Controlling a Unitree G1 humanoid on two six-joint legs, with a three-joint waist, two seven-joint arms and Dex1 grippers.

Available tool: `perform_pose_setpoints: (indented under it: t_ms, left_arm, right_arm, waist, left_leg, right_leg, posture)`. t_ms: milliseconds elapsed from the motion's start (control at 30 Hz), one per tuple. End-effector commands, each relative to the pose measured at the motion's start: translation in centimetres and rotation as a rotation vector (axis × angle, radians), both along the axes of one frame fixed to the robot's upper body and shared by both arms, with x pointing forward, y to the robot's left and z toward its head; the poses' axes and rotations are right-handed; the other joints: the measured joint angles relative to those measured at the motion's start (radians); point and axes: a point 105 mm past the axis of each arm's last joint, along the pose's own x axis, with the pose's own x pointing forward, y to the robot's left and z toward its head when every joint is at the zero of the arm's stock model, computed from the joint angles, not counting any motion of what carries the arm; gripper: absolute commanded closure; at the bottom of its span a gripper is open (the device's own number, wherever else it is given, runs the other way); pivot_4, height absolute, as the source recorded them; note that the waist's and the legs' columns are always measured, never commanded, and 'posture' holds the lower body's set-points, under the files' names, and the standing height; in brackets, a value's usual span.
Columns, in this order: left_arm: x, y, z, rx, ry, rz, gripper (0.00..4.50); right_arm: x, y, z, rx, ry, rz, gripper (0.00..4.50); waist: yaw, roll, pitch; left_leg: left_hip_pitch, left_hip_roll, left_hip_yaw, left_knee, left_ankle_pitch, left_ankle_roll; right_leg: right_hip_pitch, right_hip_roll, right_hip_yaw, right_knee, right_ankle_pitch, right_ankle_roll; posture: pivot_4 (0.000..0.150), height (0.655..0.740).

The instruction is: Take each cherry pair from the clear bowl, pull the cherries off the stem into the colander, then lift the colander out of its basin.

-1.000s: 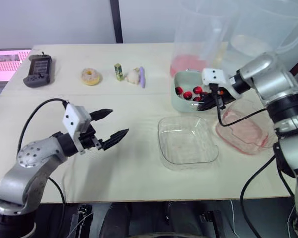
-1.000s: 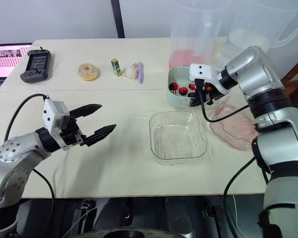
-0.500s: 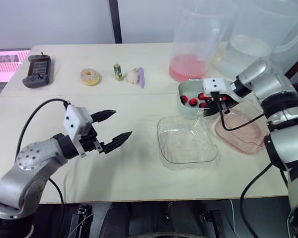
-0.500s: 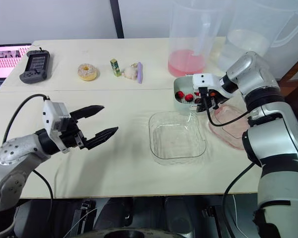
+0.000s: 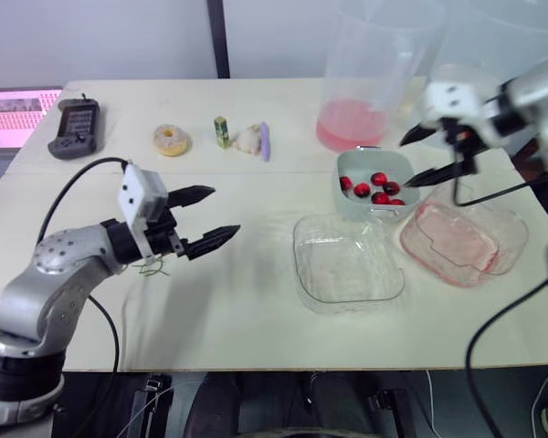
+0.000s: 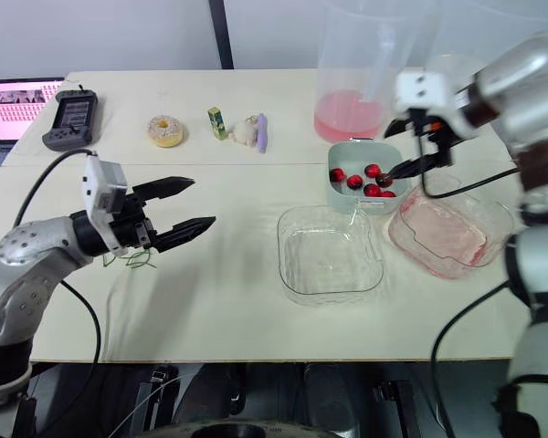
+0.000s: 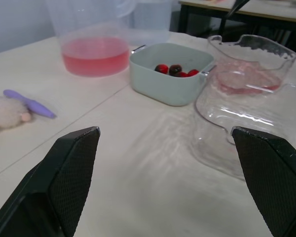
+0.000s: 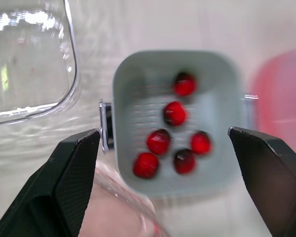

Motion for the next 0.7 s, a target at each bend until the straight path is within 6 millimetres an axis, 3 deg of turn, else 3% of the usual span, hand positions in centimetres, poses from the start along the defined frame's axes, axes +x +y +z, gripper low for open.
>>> perform_pose_setpoints:
  t_ms: [33,167,333,533,700]
  left_arm:
    - [0.3,-0.4,0.4,0.017,-0.019,-0.045,0.0]
    - [2.2,0.2,-0.3,0.055,-0.029,0.015,0.0]
    - [3.4,1.1,-1.7,0.098,-0.022,0.03,0.0]
    - [4.2,3.3,-2.8,0.106,-0.002,0.081,0.0]
    - [3.6,4.7,-2.3,0.074,0.023,0.104,0.0]
  right_arm:
    - [-3.1,-2.1,2.2,0.181,-0.061,-0.063,0.04]
    - [-6.2,-6.9,1.9,0.383,-0.286,-0.264,0.04]
    - [-10.1,-10.2,-2.2,0.442,-0.5,-0.497,0.04]
    - [-11.5,-10.3,-4.7,0.49,-0.517,-0.587,0.04]
    - [-11.6,-10.2,-6.0,0.525,-0.498,-0.603,0.04]
  waist:
    - [-0.002,0.0,0.0]
    - [0.007,-0.002,-0.001]
    - [-0.007,0.0,-0.003]
    - [-0.024,0.0,-0.003]
    - [-0.027,-0.001,-0.002]
  left_leg:
    - [0.0,0.0,0.001,0.0,0.0,0.0]
    - [0.001,0.0,0.001,0.001,0.0,0.0]
    - [0.005,0.0,0.002,0.002,0.0,0.001]
    - [0.015,0.0,0.003,0.0,0.0,0.001]
    - [0.017,0.001,0.003,0.0,0.0,0.001]
  right_leg:
    - [0.0,0.0,0.0,0.0,0.0,0.0]
    - [0.003,0.0,0.0,0.0,0.0,0.0]
    - [0.004,0.002,0.003,0.003,0.001,0.002]
    - [0.013,0.002,0.005,0.002,-0.002,0.002]
    - [0.017,0.002,0.005,0.0,-0.003,0.002]
  posture:
    - [0.15,0.74]
    - [0.15,0.74]
    - [0.15,0.74]
    - [0.15,0.74]
    - [0.15,0.74]
